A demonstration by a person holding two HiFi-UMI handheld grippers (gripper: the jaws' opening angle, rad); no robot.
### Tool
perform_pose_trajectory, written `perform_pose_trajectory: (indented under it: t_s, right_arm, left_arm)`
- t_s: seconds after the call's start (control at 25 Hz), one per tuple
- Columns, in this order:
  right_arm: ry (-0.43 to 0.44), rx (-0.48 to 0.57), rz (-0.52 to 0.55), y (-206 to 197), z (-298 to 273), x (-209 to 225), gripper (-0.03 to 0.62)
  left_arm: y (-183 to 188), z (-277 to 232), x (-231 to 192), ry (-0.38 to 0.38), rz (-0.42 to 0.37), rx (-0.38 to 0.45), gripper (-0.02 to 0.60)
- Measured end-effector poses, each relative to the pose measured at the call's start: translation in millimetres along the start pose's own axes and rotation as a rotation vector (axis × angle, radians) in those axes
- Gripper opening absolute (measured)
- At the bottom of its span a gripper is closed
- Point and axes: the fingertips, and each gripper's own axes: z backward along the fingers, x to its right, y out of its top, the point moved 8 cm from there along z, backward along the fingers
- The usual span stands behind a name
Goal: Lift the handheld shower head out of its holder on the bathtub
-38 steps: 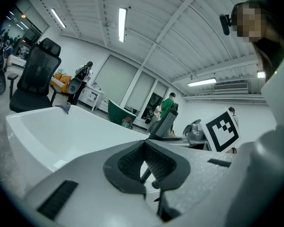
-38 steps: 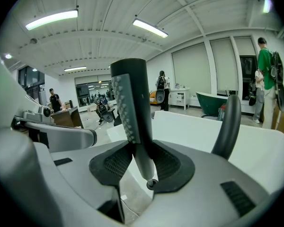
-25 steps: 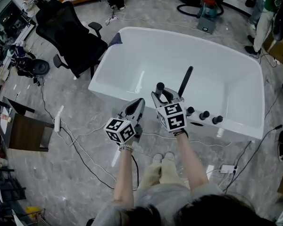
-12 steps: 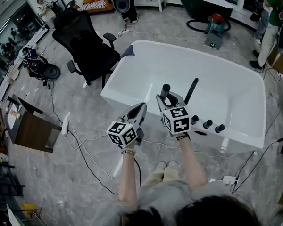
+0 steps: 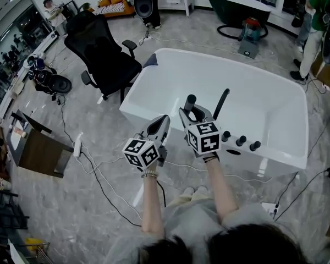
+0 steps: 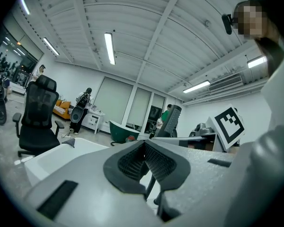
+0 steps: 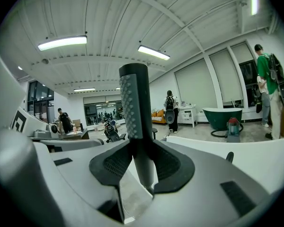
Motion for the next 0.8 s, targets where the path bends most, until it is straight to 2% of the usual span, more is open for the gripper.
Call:
perform_pose_trajectory:
  t_s: [0.8]
  right_arm:
    - [0.114,0.107,0.095,60,14,-32,0.133]
  left_arm:
    - [51,13,7,-0.014,-0.085,0.073,0.005]
